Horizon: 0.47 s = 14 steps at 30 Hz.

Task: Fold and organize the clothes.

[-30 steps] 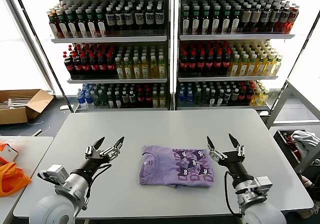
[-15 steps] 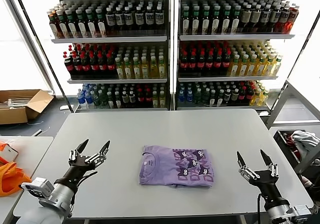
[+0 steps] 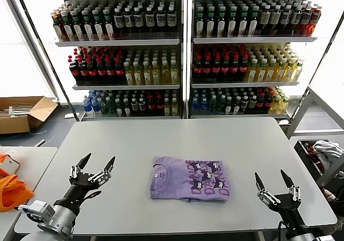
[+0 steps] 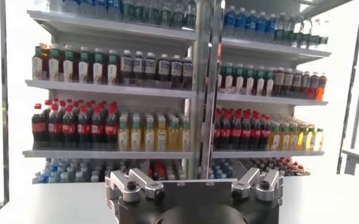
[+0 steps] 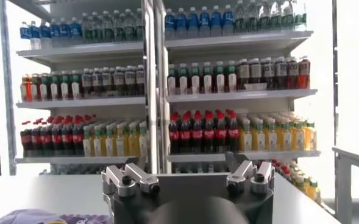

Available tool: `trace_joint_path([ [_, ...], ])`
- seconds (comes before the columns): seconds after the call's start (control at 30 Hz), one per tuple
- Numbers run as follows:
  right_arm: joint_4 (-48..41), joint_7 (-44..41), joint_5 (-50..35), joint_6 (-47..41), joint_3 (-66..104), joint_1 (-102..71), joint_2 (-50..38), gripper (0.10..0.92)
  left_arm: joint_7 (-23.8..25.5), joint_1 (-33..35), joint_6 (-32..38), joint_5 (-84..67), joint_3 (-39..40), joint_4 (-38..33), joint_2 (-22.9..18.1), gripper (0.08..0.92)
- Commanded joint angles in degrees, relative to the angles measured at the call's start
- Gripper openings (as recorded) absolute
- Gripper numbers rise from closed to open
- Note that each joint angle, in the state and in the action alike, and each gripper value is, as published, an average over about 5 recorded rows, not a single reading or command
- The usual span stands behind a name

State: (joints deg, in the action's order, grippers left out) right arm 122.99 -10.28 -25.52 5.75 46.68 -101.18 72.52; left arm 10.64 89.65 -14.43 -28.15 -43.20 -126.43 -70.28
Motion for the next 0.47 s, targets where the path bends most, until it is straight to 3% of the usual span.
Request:
trace_joint_path([
  [0.03, 0.95, -0.84, 0.98, 0.82, -1.42, -2.29, 0.48, 0.823, 2.41, 1.13, 1.88, 3.39, -1.46, 0.17, -1.57, 0.822],
  [0.47, 1.56, -0.01, 4.96, 0.12, -3.81, -2.78, 1.93, 0.823, 5.2, 2.07, 5.21, 5.75, -2.49, 1.45, -2.25, 0.822],
])
